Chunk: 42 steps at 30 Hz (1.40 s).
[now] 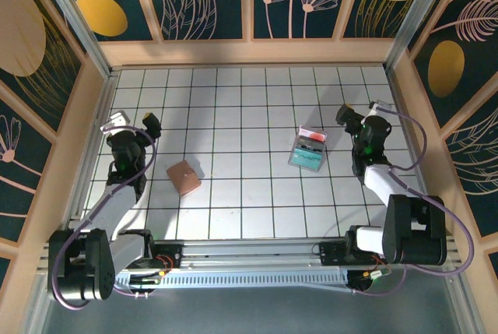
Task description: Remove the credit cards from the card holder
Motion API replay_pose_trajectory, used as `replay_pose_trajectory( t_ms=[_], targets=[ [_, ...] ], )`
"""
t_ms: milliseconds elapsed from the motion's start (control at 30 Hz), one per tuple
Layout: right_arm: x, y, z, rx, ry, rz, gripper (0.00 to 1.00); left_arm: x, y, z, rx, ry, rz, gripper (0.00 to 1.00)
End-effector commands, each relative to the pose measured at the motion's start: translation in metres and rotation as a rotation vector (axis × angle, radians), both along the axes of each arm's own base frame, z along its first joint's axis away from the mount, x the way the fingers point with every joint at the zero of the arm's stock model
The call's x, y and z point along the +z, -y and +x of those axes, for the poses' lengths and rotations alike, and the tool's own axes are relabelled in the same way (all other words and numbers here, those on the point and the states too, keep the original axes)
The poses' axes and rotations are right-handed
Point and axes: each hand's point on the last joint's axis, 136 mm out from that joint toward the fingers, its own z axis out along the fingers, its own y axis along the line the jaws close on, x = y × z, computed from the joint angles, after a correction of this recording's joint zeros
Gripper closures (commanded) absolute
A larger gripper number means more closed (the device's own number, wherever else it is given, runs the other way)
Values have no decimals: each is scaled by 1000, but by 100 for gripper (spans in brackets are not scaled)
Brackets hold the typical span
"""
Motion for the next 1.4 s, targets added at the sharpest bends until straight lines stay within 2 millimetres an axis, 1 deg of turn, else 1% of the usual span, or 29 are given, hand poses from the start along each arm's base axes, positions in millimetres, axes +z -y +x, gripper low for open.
replay_pose_trajectory(
  t_ms=[0,100,233,300,367,433,567,600,733,867,1000,1100,1167,1267,1300,1367],
  targets=[
    [-48,-21,-26,-2,-241,122,4,-18,-4,-20,51,-107,-99,1],
    [-54,-46,-37,47,-284,160,4,-22,6,-31,11,-98,-164,1],
    [-69,-80,-53,100,-361,217,4,-39,16,-44,-11,-105,-272,1],
    [-74,-96,-60,129,-375,229,5,-46,20,-48,-26,-107,-303,1],
    [-79,-108,-65,147,-392,237,5,-48,23,-50,-39,-110,-311,1],
    [-86,-113,-68,147,-412,238,5,-48,25,-49,-50,-113,-313,1],
    [-100,-115,-71,136,-450,243,4,-47,32,-47,-86,-124,-329,1],
    [-101,-117,-71,140,-452,245,4,-50,35,-46,-100,-139,-339,1],
    [-105,-128,-69,173,-457,251,4,-71,53,-53,-135,-283,-340,1],
    [-114,-136,-64,199,-477,252,4,-87,71,-64,-158,-329,-389,1],
    [-116,-149,-52,245,-474,249,7,-91,76,-68,-162,-328,-417,3],
    [-114,-164,-39,294,-464,227,9,-93,76,-69,-165,-353,-399,8],
    [-112,-178,-29,338,-456,200,11,-98,77,-71,-166,-389,-391,12],
    [-114,-199,-16,413,-462,147,13,-107,80,-75,-175,-439,-384,12],
    [-118,-205,-12,437,-473,121,13,-110,81,-76,-176,-452,-384,12],
    [-122,-214,-2,473,-486,66,14,-115,82,-77,-184,-470,-384,11]
  ],
)
